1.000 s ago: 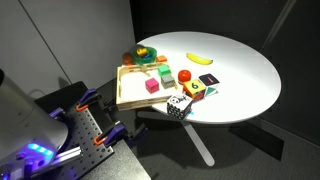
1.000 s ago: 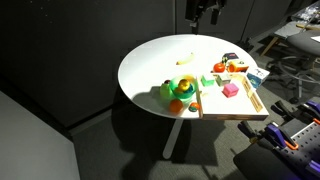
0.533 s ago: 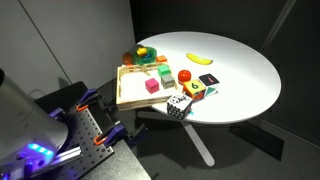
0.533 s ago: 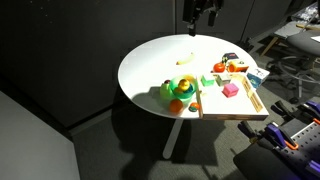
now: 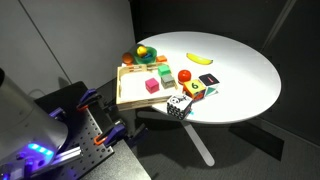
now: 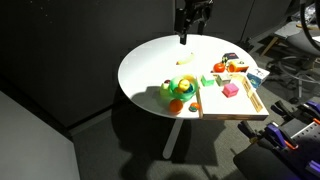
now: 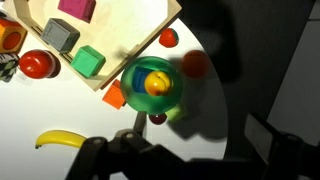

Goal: Remove the yellow fruit in the green bowl and place it in the wooden tray

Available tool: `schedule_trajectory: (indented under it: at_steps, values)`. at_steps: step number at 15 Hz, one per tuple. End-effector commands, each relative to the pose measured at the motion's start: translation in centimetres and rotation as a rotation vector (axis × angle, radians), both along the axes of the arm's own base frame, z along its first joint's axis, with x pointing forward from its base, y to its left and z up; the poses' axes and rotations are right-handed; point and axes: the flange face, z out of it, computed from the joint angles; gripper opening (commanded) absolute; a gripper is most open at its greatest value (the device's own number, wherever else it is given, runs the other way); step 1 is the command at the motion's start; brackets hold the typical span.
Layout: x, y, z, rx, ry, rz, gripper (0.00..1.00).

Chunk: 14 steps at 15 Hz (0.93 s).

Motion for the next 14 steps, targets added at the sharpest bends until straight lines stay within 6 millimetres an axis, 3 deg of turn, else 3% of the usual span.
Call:
schedule_trajectory:
  at_steps: [1,8,14]
  values:
    - [2.1,-0.1,-0.6,-0.016,-0.022,0.022,1.00]
    - [5.3,-1.2,-3.3,-0.054,-0.001,-0.003,1.00]
    - [6.4,-2.4,-6.8,-0.094,0.060,0.013,1.00]
